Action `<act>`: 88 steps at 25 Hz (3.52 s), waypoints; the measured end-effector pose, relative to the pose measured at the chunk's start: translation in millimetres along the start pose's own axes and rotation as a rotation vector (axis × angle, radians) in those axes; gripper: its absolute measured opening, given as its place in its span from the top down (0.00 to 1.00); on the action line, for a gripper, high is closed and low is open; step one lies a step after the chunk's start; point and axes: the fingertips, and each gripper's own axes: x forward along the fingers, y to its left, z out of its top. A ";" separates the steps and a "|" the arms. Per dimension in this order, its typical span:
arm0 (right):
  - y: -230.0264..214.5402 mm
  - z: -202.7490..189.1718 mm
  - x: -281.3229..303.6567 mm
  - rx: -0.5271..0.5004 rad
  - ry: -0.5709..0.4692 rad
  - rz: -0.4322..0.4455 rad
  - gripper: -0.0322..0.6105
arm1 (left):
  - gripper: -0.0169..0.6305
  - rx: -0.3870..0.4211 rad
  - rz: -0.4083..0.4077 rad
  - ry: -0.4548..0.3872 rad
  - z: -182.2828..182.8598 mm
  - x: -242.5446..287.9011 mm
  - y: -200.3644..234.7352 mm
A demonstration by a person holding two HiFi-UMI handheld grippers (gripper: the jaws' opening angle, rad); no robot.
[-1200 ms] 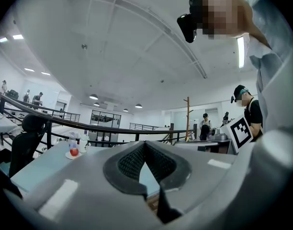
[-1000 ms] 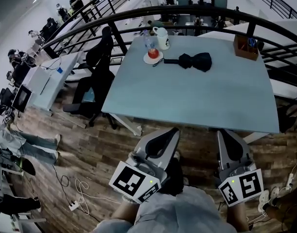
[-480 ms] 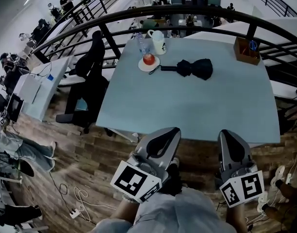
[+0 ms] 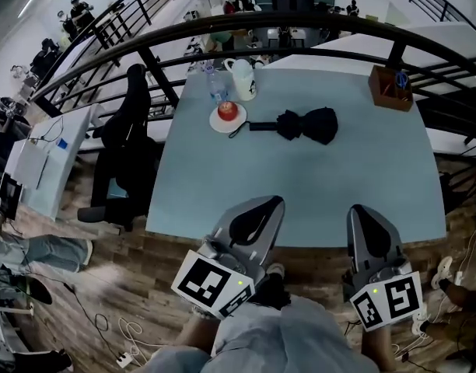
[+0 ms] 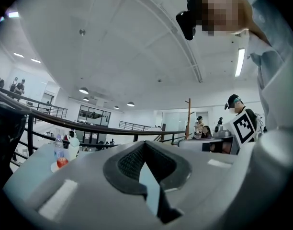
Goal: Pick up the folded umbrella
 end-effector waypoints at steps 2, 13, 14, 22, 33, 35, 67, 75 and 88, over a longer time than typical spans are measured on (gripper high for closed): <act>-0.8 4.0 10.5 -0.006 -0.002 -0.015 0.95 | 0.97 -0.002 -0.017 -0.006 3.4 6.7 10.3; -10.9 -4.0 42.4 -0.003 0.029 -0.095 0.95 | 0.97 -0.055 -0.066 0.028 -11.6 30.3 50.7; -11.3 -4.6 42.9 -0.002 0.034 -0.098 0.95 | 0.97 -0.055 -0.070 0.027 -11.8 32.2 52.3; -26.7 -5.8 59.0 0.011 0.047 -0.089 0.95 | 0.97 -0.039 -0.061 0.042 -14.5 53.3 65.9; -86.8 -17.2 100.3 0.055 0.063 -0.016 0.95 | 0.96 -0.055 -0.023 0.103 -38.5 120.7 87.0; -97.5 -22.8 105.7 0.067 0.079 0.000 0.95 | 0.96 -0.065 -0.008 0.109 -41.5 135.2 93.2; -219.2 -84.2 162.6 0.136 0.209 0.126 0.95 | 0.56 0.478 -0.229 0.765 -215.2 334.6 178.6; -234.1 -98.2 164.1 0.174 0.229 0.129 0.95 | 0.53 0.597 -0.336 0.987 -273.5 351.9 197.1; -249.0 -111.2 171.2 0.239 0.250 0.137 0.95 | 0.51 0.630 -0.482 1.270 -333.0 353.9 211.7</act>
